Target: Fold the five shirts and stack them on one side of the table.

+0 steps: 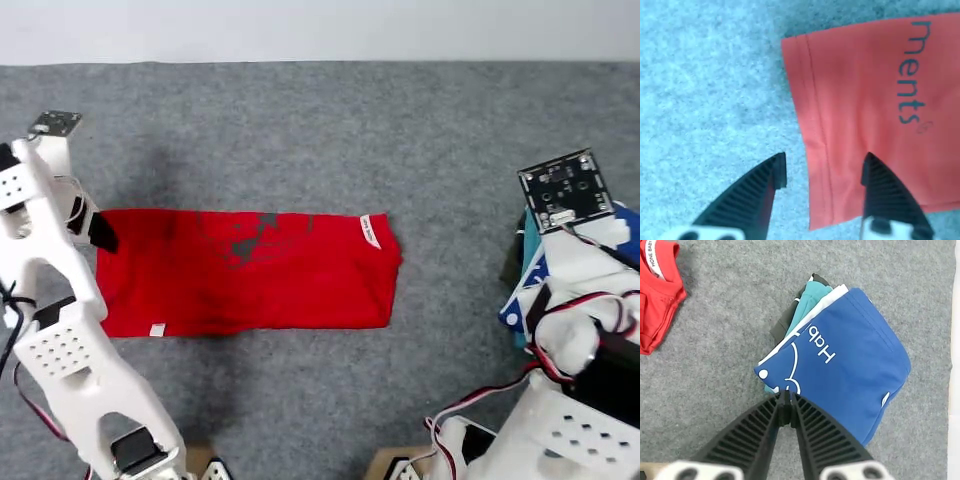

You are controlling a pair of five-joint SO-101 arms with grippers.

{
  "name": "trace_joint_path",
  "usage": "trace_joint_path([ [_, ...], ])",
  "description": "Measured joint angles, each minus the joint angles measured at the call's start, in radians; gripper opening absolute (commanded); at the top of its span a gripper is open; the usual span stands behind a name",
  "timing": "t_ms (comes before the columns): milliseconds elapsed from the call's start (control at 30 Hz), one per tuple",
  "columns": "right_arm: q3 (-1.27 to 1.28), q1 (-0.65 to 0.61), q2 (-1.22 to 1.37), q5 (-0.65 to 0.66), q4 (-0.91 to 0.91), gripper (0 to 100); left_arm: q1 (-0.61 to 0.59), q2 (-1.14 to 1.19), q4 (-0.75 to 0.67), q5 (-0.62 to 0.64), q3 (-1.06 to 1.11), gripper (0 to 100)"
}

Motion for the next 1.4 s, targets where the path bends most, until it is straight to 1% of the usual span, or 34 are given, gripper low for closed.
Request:
trace_joint_path([
  [467, 0.000, 0.000, 0.000, 0.000, 0.000, 1.1, 0.018, 0.238, -0.035, 0.000, -0.012, 25],
  [600, 0.000, 0.000, 0.000, 0.000, 0.000, 1.1, 0.025, 0.279, -0.032, -0.002, -0.037, 16],
  [733, 0.000, 0.000, 0.000, 0.000, 0.000, 1.1, 0.049, 0.305, -0.029, -0.005, -0.040, 1],
  [900, 0.000, 0.000, 0.000, 0.000, 0.000, 1.1, 0.114, 0.308, 0.015, -0.012, -0.038, 0],
  [1033, 0.000, 0.000, 0.000, 0.000, 0.000, 1.0, 0.126, 0.253, 0.017, 0.003, -0.018, 0],
  [1167, 0.000, 0.000, 0.000, 0.000, 0.000, 1.0, 0.158, 0.150, 0.011, 0.066, -0.017, 0],
  [1300, 0.000, 0.000, 0.000, 0.000, 0.000, 1.0, 0.235, -0.028, 0.009, 0.167, -0.017, 0],
  [1400, 0.000, 0.000, 0.000, 0.000, 0.000, 1.0, 0.325, -0.157, 0.009, 0.241, -0.017, 0],
])
